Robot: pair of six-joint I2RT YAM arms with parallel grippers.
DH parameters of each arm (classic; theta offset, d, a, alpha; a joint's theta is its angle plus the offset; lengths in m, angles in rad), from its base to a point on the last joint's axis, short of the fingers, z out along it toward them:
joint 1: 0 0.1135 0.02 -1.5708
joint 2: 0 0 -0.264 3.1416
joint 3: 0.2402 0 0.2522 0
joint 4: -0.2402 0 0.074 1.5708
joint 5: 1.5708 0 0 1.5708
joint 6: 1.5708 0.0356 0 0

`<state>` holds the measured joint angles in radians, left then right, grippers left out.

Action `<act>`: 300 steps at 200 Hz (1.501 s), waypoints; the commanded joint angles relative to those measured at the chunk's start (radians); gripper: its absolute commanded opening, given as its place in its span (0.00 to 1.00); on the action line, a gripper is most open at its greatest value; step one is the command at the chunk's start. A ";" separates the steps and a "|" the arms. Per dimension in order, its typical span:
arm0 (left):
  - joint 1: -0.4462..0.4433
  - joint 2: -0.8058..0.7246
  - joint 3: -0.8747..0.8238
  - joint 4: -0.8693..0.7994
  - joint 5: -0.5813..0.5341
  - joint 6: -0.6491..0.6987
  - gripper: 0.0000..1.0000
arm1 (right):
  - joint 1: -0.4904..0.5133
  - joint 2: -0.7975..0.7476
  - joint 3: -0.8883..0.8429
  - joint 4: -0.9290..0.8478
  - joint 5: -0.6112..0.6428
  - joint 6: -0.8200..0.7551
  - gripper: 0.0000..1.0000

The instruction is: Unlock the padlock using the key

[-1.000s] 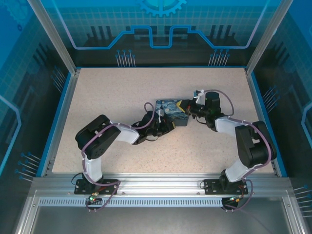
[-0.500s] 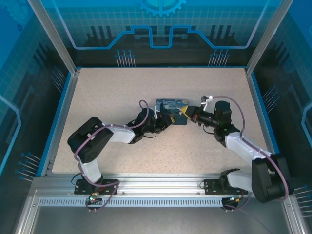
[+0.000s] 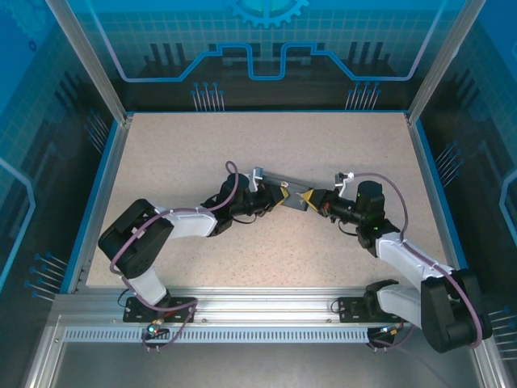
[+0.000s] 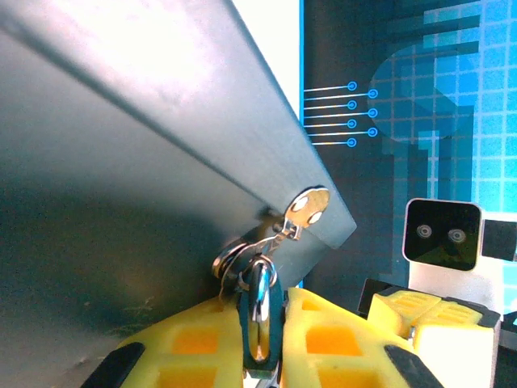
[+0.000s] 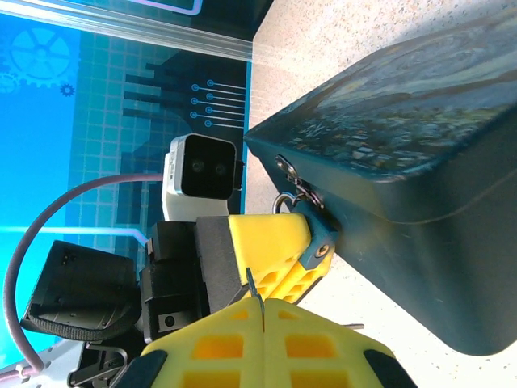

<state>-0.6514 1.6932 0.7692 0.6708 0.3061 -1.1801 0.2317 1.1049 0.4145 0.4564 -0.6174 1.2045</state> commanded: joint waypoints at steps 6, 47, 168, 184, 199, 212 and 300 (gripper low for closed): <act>0.012 -0.046 0.009 0.044 0.026 -0.017 0.00 | 0.022 -0.019 -0.023 0.024 0.027 0.020 0.00; 0.017 -0.043 -0.053 0.137 -0.064 -0.076 0.00 | 0.037 -0.018 -0.079 0.100 0.074 0.073 0.00; 0.013 0.003 -0.141 0.433 -0.232 -0.205 0.00 | 0.158 0.193 -0.033 0.361 0.198 0.285 0.00; 0.012 0.018 -0.142 0.474 -0.240 -0.228 0.00 | 0.180 0.210 -0.025 0.371 0.225 0.295 0.00; 0.009 0.028 -0.142 0.496 -0.245 -0.243 0.00 | 0.192 0.231 -0.026 0.403 0.243 0.309 0.00; 0.007 0.027 -0.142 0.496 -0.249 -0.249 0.00 | 0.199 0.239 -0.028 0.418 0.259 0.317 0.00; -0.004 0.028 -0.143 0.489 -0.254 -0.256 0.00 | 0.207 0.265 -0.011 0.418 0.301 0.323 0.00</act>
<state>-0.6460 1.7214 0.6308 1.0378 0.0738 -1.4170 0.4213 1.3487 0.3687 0.8398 -0.3439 1.5192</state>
